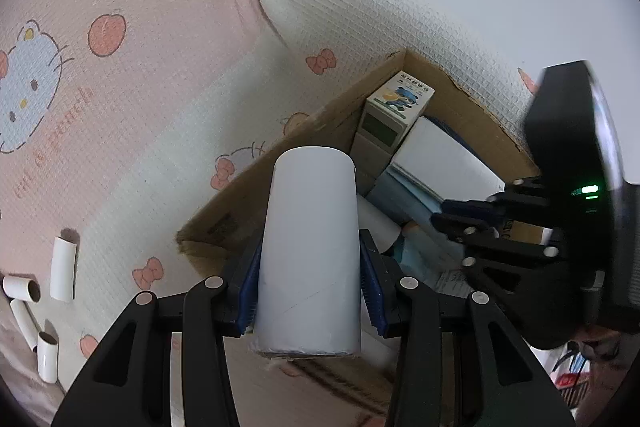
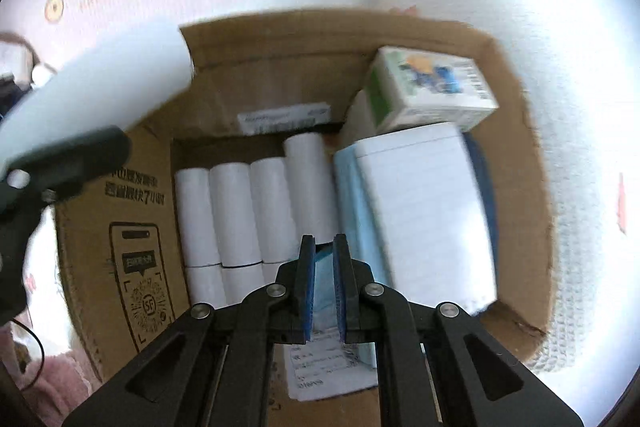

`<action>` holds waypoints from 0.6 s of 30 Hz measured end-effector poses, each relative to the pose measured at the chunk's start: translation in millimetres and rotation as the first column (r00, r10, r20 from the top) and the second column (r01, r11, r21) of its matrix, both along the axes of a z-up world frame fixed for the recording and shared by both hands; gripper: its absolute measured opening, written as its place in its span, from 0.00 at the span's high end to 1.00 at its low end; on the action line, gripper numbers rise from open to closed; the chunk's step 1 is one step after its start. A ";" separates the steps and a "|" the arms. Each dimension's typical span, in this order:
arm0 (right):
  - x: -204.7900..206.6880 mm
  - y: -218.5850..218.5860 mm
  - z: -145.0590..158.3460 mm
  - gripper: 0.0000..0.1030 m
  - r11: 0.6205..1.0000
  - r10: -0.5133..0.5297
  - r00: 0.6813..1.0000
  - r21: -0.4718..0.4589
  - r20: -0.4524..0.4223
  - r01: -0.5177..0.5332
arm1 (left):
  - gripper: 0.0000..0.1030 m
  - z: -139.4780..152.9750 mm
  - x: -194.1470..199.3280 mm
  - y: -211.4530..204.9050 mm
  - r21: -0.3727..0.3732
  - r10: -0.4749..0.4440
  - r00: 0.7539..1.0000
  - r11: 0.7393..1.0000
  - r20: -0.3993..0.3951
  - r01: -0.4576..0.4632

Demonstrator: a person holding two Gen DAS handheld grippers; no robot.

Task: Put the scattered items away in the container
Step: 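Lower the tube into the box and open the right gripper, then lower the tube into the box and open the left gripper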

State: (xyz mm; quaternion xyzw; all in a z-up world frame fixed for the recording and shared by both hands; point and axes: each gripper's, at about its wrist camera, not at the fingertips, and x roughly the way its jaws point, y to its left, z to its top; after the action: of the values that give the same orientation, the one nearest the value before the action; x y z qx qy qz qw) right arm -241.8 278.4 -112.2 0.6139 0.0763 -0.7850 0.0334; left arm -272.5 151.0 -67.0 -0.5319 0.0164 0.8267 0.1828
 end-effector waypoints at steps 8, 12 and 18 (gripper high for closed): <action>8.5 19.3 18.2 0.94 0.996 -0.053 0.995 -0.083 -0.086 0.045 | 0.54 -8.8 -2.8 36.5 -0.031 0.058 0.997 0.998 0.047 -0.056; 10.6 24.1 24.5 0.94 0.993 -0.062 0.992 -0.107 -0.114 0.050 | 0.54 -27.2 -10.6 39.2 -0.065 0.189 0.970 0.981 0.151 -0.181; 9.3 46.4 38.3 0.94 0.992 -0.100 0.981 -0.088 -0.169 0.086 | 0.54 -47.0 -21.1 25.3 0.014 0.368 0.885 0.922 0.285 -0.387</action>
State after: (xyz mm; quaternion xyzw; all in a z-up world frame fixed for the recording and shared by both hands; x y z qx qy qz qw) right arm -232.5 324.9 -73.8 0.5443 0.0185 -0.8385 0.0148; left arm -293.6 176.3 -113.9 -0.6284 -0.1420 0.7639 0.0375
